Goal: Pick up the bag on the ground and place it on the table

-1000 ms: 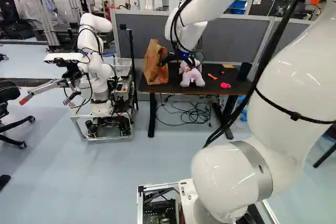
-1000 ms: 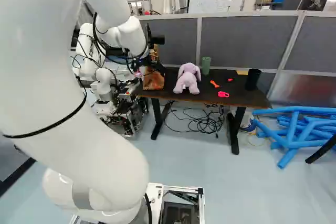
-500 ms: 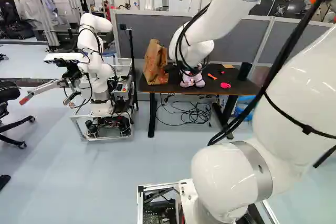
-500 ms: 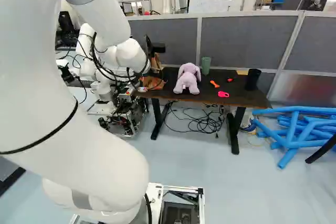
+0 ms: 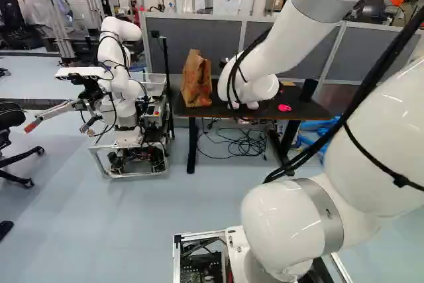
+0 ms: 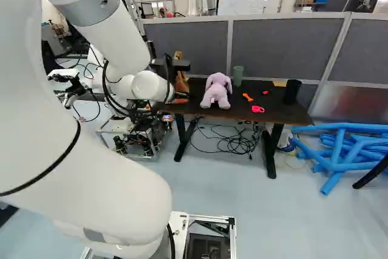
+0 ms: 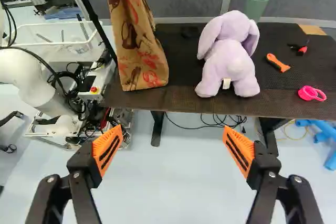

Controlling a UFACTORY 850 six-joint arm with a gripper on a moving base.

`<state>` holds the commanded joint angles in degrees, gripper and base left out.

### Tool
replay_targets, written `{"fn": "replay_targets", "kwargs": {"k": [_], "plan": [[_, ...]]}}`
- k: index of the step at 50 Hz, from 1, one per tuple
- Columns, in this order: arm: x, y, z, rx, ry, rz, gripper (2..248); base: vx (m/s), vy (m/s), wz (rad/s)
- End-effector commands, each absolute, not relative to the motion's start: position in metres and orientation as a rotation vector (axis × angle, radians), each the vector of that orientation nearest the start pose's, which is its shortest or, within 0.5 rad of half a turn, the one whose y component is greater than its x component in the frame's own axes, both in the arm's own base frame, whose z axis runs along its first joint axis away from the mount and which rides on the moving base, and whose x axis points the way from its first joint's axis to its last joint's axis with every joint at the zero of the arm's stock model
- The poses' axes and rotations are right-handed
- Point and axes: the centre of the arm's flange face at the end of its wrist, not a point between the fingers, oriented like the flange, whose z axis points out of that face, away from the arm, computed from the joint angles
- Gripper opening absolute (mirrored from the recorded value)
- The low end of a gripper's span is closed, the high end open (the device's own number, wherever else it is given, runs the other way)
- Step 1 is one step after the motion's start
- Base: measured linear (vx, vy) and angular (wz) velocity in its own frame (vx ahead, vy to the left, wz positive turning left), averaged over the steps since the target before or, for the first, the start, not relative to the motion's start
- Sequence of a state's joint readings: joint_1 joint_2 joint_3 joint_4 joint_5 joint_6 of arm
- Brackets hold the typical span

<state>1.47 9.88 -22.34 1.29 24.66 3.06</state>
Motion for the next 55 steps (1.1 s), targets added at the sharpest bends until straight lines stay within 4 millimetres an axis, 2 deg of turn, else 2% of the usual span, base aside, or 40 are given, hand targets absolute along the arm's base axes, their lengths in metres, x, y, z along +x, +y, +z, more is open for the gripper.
{"fn": "replay_targets", "kwargs": {"k": [28, 55], "plan": [[0.315, 0.003, 0.389, -2.642, 0.034, -1.664, 247, 0.0, 0.0, 0.0], [0.285, 0.001, 0.373, -2.585, 0.01, -1.775, 247, 0.0, 0.0, 0.0]]}}
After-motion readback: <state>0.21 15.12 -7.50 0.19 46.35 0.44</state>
